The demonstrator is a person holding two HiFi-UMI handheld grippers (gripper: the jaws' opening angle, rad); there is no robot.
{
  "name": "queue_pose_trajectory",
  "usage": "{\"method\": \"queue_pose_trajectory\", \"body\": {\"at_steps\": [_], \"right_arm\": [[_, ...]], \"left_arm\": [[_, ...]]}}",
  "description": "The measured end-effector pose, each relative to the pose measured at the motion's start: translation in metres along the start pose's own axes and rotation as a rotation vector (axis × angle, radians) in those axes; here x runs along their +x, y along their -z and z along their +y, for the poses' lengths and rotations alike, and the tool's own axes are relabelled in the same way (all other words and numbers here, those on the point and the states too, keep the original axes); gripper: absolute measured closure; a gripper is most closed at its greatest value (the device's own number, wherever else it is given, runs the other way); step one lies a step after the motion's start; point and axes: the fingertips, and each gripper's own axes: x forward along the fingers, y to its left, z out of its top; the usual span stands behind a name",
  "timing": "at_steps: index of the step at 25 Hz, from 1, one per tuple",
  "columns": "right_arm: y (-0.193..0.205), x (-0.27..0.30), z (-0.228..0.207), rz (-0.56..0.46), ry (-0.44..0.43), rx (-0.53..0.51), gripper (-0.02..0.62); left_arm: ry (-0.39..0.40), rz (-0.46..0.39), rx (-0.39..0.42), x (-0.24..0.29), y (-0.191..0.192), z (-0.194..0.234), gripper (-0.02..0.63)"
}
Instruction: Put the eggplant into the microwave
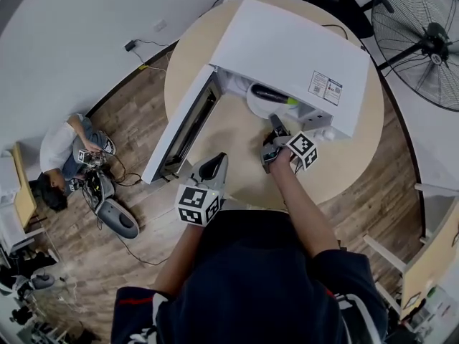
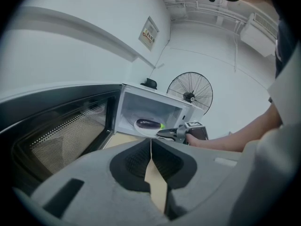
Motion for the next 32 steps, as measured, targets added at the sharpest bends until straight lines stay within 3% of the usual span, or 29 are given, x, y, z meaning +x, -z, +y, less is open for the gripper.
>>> {"method": "queue_pose_trajectory", "body": {"at_steps": [6,11,22,32], "right_arm": [[0.009,-0.013,0.003,0.052,0.023,-0.138,0.526],[0.026,-0.013,0.002,0.140,0.065,-0.338,0.575],[0.049,0.006,0.010,0.258,0.179,-0.765,0.584],[0.043,0.025,0.014,0.252,0.200,-0.803,0.584]], "left_arm": [[0.007,-0.012,-0.001,0.002,-0.003,-0.005,0.584],[0.009,-0.016,-0.001,0.003,-0.003,-0.008,0.584],[-0.019,-0.008,-0.020,-0.004,0.002,0.002,0.584],[-0.035,0.006,-0.035,-0.003,0.006,0.014,0.584]]}}
